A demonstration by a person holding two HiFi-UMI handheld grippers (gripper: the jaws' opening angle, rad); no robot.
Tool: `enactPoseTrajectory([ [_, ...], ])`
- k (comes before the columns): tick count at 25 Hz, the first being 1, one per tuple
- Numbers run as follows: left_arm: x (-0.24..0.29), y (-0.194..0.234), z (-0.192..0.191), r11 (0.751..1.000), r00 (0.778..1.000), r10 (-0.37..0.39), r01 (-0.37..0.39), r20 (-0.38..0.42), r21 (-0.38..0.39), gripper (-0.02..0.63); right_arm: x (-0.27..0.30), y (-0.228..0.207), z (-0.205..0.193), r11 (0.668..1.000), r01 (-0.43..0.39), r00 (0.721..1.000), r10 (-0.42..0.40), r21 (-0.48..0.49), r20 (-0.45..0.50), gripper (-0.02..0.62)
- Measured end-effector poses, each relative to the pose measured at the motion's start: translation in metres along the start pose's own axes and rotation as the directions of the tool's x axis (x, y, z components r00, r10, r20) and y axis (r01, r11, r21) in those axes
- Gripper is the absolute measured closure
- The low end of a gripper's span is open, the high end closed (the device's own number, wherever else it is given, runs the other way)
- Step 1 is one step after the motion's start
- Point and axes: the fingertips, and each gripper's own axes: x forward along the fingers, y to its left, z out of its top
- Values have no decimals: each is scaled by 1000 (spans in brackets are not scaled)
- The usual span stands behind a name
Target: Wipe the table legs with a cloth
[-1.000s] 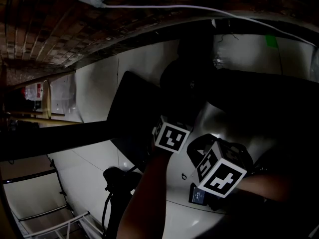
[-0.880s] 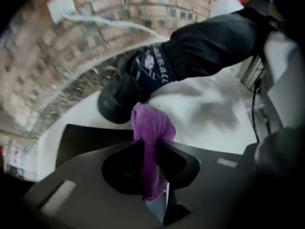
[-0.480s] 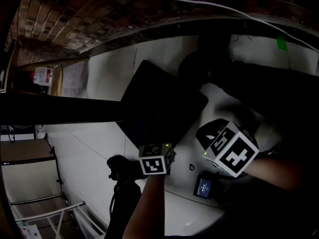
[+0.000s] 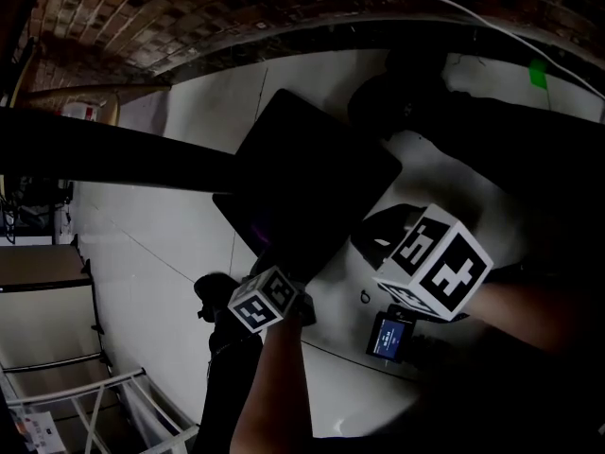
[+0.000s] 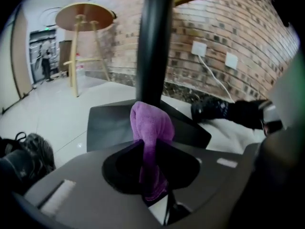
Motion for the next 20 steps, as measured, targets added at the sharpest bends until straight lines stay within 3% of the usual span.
enactPoseTrajectory([
  [6, 0, 28, 10, 976, 997, 37, -21, 72, -216, 522, 15, 20, -7, 995, -65, 998, 63, -79, -26, 594],
  [12, 25, 51, 26, 929, 997, 74, -60, 26, -366, 520, 16, 15, -21, 993, -82, 995, 77, -86, -55, 594],
  [17, 49, 55, 38, 865, 999, 41, -50, -28, -500, 520, 16, 7, -23, 995, -70, 996, 66, -75, -58, 594],
  [20, 55, 42, 53, 830, 1000, -6, 22, 29, -558, 519, 15, 4, -23, 995, -67, 996, 63, -74, -59, 594],
])
